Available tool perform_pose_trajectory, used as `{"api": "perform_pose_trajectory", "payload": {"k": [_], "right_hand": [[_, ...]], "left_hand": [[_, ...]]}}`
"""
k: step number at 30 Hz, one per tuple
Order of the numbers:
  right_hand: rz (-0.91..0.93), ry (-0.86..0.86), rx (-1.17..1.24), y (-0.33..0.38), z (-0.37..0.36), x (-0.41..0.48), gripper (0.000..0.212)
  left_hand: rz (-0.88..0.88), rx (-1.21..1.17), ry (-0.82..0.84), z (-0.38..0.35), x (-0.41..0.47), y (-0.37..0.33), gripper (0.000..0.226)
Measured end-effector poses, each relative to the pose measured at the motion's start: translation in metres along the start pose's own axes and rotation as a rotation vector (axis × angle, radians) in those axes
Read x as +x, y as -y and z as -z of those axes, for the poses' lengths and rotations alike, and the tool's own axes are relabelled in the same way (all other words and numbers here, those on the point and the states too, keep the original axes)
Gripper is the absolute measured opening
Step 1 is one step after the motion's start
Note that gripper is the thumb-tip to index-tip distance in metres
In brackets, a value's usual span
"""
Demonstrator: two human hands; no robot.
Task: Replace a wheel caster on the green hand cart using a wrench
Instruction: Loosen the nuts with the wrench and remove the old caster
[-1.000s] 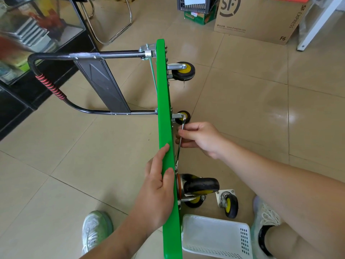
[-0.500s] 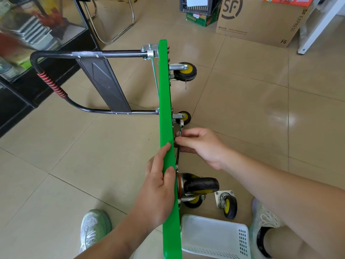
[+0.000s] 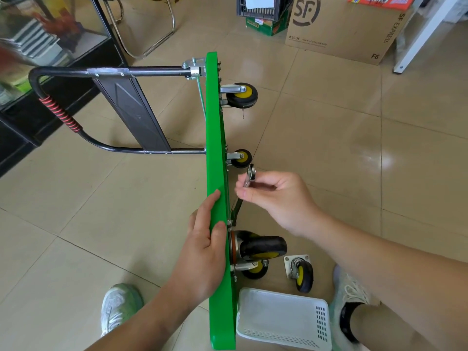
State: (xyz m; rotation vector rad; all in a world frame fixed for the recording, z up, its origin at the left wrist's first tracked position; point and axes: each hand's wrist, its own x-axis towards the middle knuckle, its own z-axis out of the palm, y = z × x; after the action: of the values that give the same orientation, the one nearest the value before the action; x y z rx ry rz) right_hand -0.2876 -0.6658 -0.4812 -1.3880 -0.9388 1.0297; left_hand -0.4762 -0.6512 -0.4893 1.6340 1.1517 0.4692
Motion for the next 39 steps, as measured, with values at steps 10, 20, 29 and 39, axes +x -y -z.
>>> {"api": "perform_pose_trajectory", "payload": {"k": [10, 20, 29, 39], "right_hand": [[-0.266, -0.028, 0.125, -0.019, 0.012, 0.063, 0.013], [-0.396, 0.074, 0.081, -0.05, -0.008, 0.077, 0.016], [-0.368, 0.077, 0.094, -0.04, -0.011, 0.063, 0.017], [-0.239, 0.101, 0.087, -0.01, -0.004, -0.007, 0.026]], "left_hand": [[0.008, -0.008, 0.008, 0.002, 0.001, -0.001, 0.051], [0.004, -0.023, 0.015, 0.002, 0.0, -0.003, 0.049], [-0.01, -0.021, 0.012, 0.002, 0.0, -0.004, 0.049], [-0.01, -0.015, -0.004, 0.002, -0.001, -0.001, 0.05]]}}
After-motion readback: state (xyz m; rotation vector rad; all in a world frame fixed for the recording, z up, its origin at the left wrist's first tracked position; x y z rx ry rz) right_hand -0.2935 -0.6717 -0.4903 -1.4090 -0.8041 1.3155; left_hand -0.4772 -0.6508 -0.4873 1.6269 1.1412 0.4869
